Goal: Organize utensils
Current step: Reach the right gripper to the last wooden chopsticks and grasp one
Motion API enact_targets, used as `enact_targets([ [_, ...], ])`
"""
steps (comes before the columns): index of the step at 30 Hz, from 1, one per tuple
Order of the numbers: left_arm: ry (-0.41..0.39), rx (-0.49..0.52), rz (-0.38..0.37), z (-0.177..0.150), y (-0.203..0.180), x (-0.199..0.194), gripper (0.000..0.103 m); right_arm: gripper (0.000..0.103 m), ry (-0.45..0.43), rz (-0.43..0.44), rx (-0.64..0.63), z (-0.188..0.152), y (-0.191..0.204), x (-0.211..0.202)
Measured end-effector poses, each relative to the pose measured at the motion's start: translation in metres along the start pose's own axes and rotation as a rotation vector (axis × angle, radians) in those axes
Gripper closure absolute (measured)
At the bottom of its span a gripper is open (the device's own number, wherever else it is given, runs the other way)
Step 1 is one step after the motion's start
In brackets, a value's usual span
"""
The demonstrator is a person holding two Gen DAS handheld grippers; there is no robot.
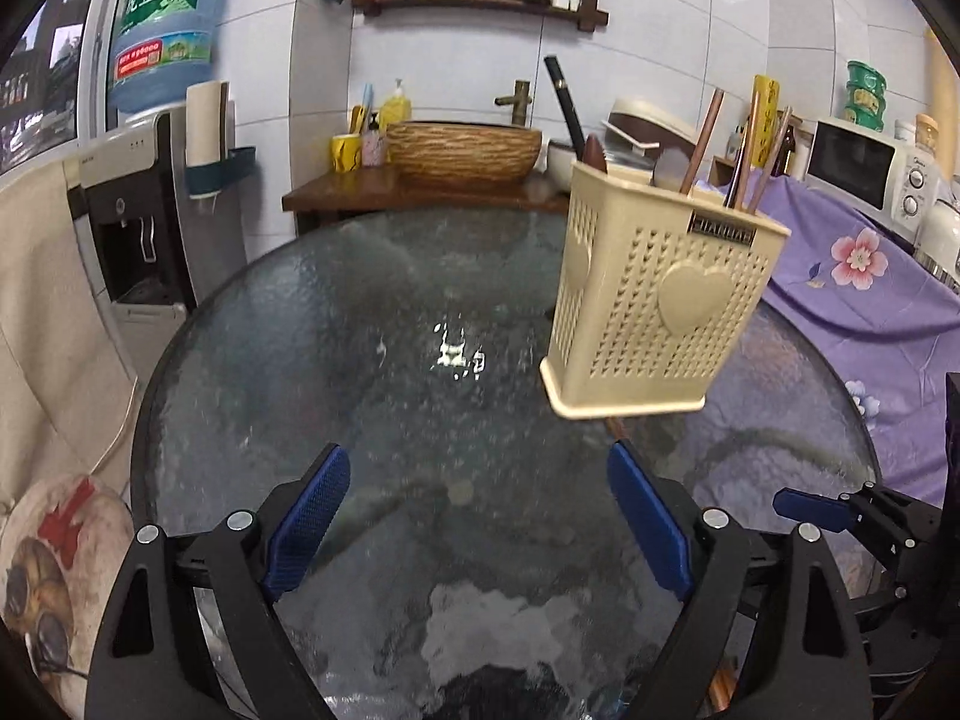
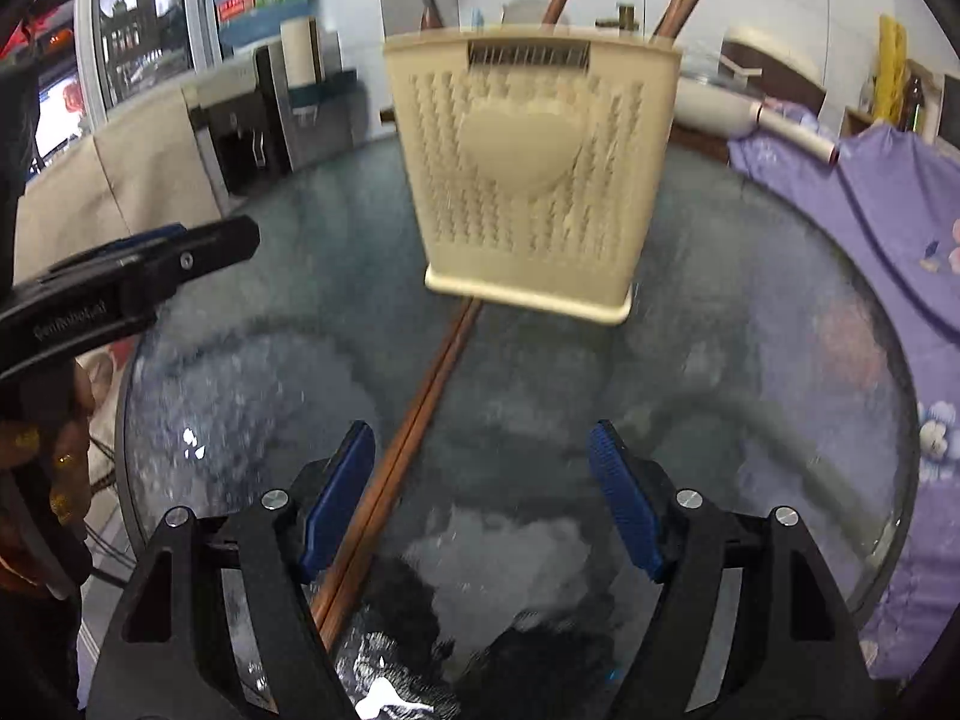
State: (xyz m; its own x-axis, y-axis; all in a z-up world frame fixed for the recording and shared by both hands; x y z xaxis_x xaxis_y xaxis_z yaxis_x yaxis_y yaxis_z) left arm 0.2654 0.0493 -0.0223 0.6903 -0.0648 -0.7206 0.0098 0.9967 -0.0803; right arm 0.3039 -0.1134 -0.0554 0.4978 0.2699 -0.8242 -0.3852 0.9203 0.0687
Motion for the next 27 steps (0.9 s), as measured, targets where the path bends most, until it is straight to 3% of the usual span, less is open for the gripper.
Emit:
enact_targets([
  [12, 0.03, -0.005, -0.019, -0.017, -0.002, 0.002, 0.017, 0.029, 0.084, -0.068, 0.012, -0.013, 0.008, 0.018],
  [18, 0.071, 0.037, -0.054, -0.026, -0.019, 0.005, 0.018, 0.029, 0.097, -0.08, 0.067, -0.016, -0.015, 0.01],
  [21, 0.094, 0.071, -0.08, -0.029, -0.032, 0.009, 0.02, 0.029, 0.104, -0.089, 0.084, -0.02, -0.025, 0.007],
  [24, 0.116, 0.102, -0.1, -0.033, -0.044, 0.012, 0.028, 0.03, 0.11, -0.09, 0.082, -0.02, -0.029, 0.006],
  [27, 0.133, 0.113, -0.115, -0.036, -0.05, 0.015, 0.031, 0.042, 0.111, -0.077, 0.052, -0.02, -0.022, 0.003],
])
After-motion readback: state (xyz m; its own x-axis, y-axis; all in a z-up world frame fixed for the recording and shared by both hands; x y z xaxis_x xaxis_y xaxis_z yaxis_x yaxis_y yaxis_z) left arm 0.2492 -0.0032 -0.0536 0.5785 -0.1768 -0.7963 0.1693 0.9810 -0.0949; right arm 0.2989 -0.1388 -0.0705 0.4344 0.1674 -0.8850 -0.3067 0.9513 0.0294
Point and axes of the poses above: each gripper's, at about its wrist camera, not at the fingertips, and x roughly the way its jaws point, y to its left, z to its top, the point moved 5 cm from there along x, roughly the way its jaws point, and after that the axes turned 10 degrees about y, right-handed, at the moved point
